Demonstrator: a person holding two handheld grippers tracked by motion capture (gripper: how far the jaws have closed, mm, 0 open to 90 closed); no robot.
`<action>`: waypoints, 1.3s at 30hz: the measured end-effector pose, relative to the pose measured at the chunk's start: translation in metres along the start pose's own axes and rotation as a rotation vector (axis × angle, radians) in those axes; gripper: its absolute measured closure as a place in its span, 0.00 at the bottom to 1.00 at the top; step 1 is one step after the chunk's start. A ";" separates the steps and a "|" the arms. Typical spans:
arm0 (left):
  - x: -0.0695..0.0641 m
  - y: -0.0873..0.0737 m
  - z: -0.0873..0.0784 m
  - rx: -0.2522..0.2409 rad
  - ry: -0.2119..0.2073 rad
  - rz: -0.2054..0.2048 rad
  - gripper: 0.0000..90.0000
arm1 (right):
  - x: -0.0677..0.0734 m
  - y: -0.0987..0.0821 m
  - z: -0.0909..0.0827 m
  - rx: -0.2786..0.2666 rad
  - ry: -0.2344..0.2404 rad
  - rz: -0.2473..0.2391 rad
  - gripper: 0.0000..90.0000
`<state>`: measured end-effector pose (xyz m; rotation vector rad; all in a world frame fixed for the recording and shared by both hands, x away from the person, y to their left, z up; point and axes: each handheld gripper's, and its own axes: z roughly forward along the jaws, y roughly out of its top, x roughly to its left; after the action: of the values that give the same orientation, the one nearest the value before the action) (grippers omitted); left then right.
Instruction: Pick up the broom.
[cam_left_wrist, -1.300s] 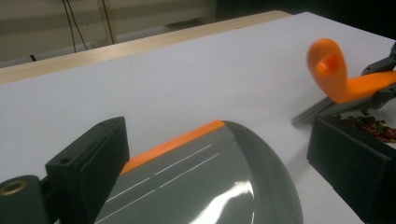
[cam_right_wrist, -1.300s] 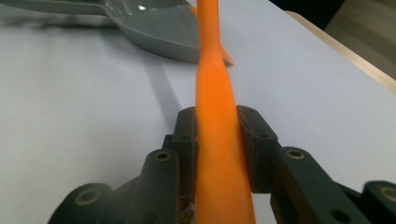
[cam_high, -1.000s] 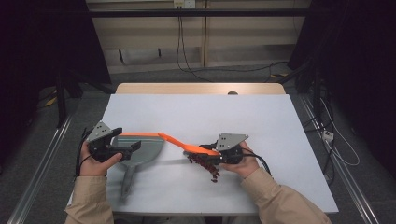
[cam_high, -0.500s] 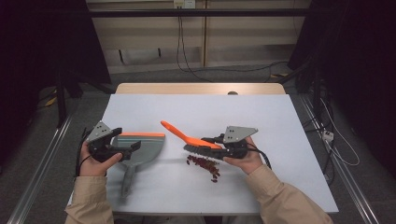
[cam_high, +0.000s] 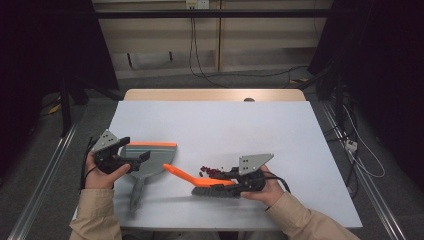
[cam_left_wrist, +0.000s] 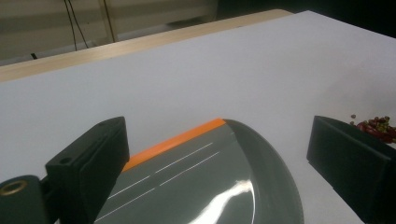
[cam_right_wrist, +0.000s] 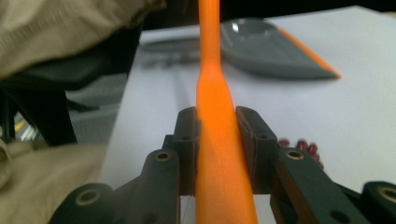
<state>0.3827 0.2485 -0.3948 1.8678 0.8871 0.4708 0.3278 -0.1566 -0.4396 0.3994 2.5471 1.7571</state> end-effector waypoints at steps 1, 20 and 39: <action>0.000 0.000 0.000 0.000 0.001 0.004 0.06 | -0.004 -0.002 0.000 -0.016 0.020 0.034 0.80; 0.002 0.000 0.000 -0.001 0.005 0.000 0.06 | -0.050 -0.002 0.015 -0.049 -0.021 0.009 0.78; 0.000 0.000 0.001 -0.002 0.002 0.000 0.06 | -0.045 0.020 0.008 -0.153 -0.040 0.068 0.79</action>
<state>0.3834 0.2484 -0.3953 1.8655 0.8879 0.4730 0.3759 -0.1530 -0.4299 0.5149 2.3785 1.9306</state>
